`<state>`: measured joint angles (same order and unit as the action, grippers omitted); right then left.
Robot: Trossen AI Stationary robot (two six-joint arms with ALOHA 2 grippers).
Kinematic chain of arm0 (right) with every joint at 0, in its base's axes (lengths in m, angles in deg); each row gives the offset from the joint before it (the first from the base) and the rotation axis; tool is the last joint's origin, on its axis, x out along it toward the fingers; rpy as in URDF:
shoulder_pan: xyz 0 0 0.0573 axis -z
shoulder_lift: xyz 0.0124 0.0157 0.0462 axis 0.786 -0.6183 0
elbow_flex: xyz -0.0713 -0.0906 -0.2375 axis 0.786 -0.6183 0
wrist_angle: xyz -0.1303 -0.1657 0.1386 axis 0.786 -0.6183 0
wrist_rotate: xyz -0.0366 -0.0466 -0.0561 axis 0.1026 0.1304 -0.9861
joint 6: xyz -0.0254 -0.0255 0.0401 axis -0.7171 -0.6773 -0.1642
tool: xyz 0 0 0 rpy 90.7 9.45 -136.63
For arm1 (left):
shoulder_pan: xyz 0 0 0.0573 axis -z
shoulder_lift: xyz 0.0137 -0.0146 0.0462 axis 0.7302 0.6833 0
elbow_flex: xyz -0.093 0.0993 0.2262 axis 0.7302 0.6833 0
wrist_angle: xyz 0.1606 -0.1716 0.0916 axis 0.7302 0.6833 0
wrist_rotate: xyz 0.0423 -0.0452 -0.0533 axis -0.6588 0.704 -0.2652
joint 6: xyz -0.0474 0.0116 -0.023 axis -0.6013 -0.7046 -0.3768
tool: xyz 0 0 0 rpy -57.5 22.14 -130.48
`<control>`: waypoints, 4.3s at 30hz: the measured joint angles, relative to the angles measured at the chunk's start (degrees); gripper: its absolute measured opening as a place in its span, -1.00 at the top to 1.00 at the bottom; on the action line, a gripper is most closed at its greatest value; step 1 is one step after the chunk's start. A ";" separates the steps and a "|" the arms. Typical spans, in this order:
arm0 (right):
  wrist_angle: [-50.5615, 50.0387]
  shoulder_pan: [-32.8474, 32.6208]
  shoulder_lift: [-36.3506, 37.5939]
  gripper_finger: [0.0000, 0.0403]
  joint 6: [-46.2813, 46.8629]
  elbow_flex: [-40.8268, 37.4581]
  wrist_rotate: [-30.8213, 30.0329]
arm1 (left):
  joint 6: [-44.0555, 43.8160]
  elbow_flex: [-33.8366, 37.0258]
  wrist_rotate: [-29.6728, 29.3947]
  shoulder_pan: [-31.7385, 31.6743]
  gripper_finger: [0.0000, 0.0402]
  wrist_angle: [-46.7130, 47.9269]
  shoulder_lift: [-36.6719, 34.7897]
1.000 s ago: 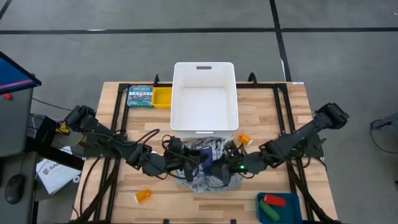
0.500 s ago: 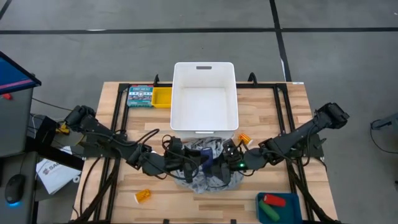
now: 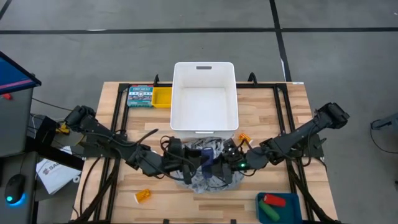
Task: Pick & place medical supplies in basket/bin
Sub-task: Put the blue bandage into the blue bin, then put the top orange pill bottle into the yellow bin
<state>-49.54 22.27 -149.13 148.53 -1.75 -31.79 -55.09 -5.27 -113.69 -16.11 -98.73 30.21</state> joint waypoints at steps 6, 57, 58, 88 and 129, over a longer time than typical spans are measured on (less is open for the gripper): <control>0.53 0.00 0.07 0.24 -0.25 0.09 -0.32 | 1.98 0.09 0.02 0.01 0.10 -0.35 -1.68; -53.08 -42.49 -10.78 0.24 53.60 0.00 25.11 | 9.87 2.23 -9.31 5.66 -0.06 11.59 -15.30; -53.33 -42.51 -11.56 0.24 52.50 0.00 25.48 | 9.83 2.23 -9.33 5.66 -0.06 11.49 -15.30; -65.52 -36.09 -3.36 -0.23 44.30 -0.13 18.50 | 13.21 2.23 -10.50 5.51 -0.06 10.11 -15.26; -72.52 16.11 9.11 -0.24 0.42 -0.07 18.02 | 35.99 2.23 -5.27 -3.28 -0.31 26.90 -32.86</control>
<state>-122.06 38.38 -140.02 148.94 -1.82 -13.77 -19.09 -3.04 -118.97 -19.39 -71.83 -2.65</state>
